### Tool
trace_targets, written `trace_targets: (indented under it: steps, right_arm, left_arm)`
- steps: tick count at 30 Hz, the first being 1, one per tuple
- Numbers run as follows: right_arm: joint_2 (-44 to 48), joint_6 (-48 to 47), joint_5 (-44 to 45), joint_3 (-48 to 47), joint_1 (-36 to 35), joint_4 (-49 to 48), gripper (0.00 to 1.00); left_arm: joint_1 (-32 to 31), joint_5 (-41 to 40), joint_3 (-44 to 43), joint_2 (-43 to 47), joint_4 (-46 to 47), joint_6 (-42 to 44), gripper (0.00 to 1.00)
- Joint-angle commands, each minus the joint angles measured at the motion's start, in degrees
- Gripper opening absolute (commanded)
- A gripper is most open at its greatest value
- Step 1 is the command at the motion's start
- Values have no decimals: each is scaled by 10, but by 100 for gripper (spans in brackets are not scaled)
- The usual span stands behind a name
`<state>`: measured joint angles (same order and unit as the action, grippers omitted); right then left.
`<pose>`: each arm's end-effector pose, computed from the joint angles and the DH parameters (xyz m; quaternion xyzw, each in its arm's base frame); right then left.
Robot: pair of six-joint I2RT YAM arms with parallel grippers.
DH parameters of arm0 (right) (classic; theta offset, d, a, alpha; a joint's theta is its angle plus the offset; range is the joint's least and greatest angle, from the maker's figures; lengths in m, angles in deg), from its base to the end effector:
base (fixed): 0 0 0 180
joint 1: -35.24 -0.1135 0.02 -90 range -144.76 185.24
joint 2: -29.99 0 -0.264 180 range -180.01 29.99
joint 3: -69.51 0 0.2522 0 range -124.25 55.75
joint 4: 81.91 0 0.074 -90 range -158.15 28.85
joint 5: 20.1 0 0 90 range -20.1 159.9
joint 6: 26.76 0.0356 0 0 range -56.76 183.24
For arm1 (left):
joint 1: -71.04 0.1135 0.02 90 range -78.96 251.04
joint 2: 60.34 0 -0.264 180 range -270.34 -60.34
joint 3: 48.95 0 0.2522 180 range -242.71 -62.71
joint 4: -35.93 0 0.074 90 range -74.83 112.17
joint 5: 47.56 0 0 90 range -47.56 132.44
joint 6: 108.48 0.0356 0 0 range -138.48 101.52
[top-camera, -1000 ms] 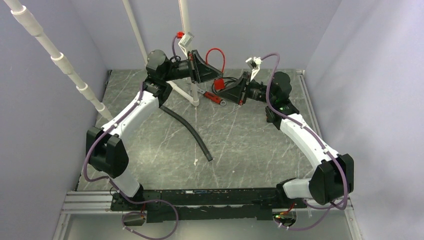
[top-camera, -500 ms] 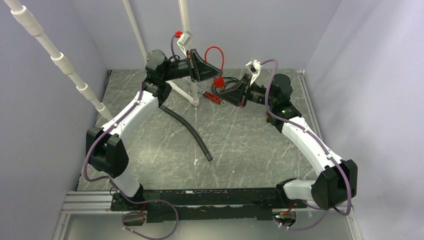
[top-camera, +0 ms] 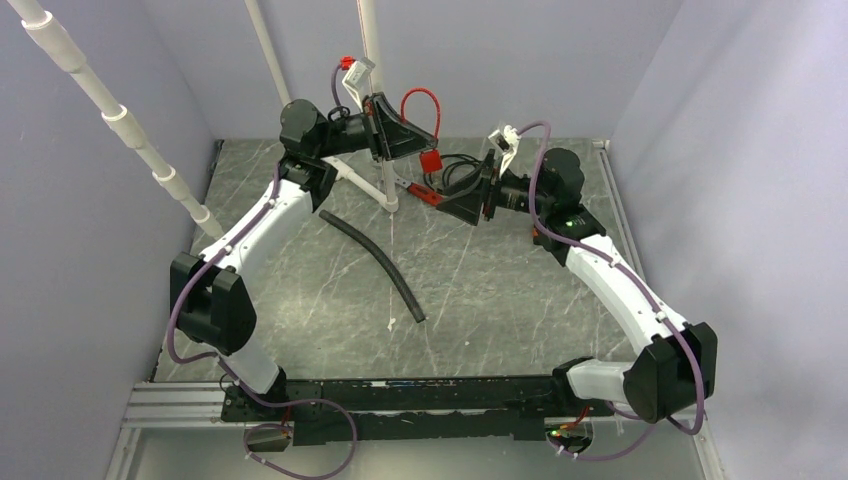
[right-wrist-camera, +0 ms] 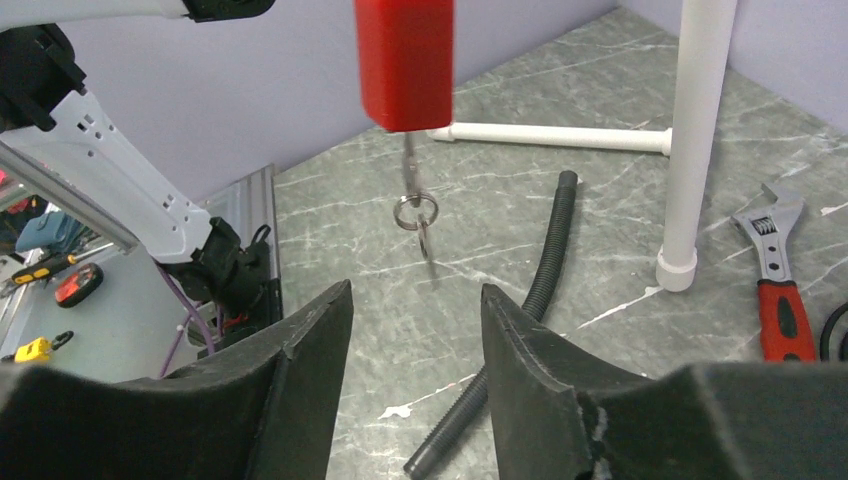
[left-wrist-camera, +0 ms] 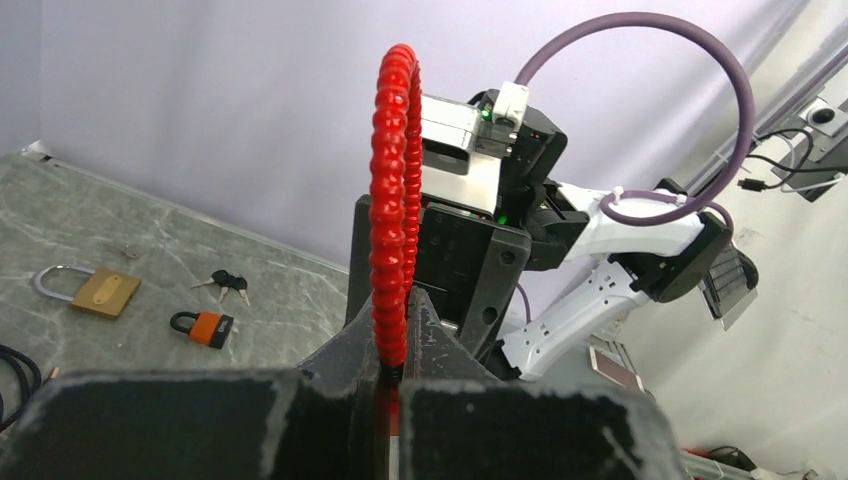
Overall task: Lock with the key
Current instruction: Lock the lock.
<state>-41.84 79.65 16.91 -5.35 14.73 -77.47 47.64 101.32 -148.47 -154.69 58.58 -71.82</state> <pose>0.2569 0.1265 0.3753 -0.3343 0.6290 0.5008 0.4917 0.3301 -0.1761 0.4426 0.2905 0.5432 -0.6619 0.4272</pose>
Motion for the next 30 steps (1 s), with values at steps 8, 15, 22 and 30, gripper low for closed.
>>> trace_targets:
  steps: [8,15,22,30]
  right_arm:
    - [-23,23,-25,-58,-9,-75,54]
    - [-39,7,-31,-57,-24,-75,42]
    - [-31,-8,-24,-44,-26,-64,0]
    - [11,-80,-4,9,-22,60,0]
  left_arm:
    - [-4,36,-17,6,60,-29,0]
    - [-4,28,-19,8,54,-21,0]
    - [1,14,-25,6,49,-8,0]
    - [35,-15,-63,-13,15,35,0]
